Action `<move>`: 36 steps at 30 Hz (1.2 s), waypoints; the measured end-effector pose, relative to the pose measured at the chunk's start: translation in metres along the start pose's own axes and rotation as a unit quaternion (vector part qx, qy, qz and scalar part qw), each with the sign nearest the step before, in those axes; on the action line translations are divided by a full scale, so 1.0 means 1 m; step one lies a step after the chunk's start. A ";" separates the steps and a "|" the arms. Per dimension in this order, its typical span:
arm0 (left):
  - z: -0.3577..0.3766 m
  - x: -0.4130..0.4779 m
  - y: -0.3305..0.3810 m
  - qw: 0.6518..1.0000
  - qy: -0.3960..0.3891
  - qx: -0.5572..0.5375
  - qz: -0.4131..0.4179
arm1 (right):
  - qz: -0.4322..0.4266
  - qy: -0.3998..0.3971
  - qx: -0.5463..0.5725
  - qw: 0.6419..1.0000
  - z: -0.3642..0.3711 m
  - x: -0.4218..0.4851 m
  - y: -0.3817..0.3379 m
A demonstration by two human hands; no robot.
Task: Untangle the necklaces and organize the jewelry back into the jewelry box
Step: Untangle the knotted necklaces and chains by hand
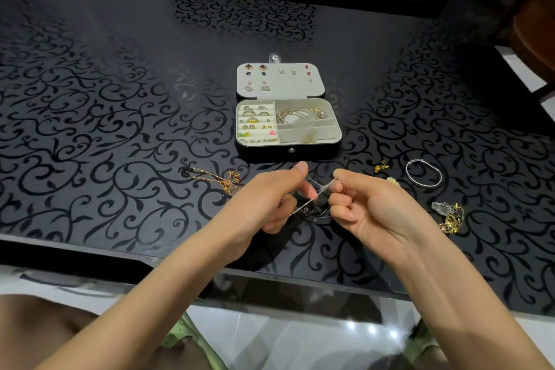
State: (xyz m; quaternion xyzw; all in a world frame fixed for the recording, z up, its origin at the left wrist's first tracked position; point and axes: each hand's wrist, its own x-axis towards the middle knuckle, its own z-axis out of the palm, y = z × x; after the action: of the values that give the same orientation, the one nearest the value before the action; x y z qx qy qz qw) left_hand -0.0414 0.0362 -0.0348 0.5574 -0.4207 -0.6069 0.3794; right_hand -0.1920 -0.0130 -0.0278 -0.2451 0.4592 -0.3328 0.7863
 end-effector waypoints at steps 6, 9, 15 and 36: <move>-0.010 0.001 0.001 1.000 0.008 -0.017 -0.012 | -0.027 -0.066 -0.295 0.953 -0.009 -0.012 -0.012; -0.011 0.000 0.002 1.000 0.013 0.000 -0.018 | -0.081 -0.037 -0.461 0.883 -0.009 -0.014 -0.012; -0.010 -0.002 -0.002 1.000 0.012 0.000 -0.025 | -0.105 -0.021 -0.362 0.926 -0.011 -0.014 -0.015; -0.009 -0.003 0.004 0.989 -0.135 0.025 -0.054 | -0.125 -0.134 -0.094 0.978 -0.011 -0.026 -0.016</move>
State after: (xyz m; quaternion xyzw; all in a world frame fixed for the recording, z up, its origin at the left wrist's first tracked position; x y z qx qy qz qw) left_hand -0.0320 0.0365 -0.0298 0.5013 -0.4522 -0.6856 0.2722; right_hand -0.2156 -0.0048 -0.0066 -0.4163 0.3445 -0.3478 0.7662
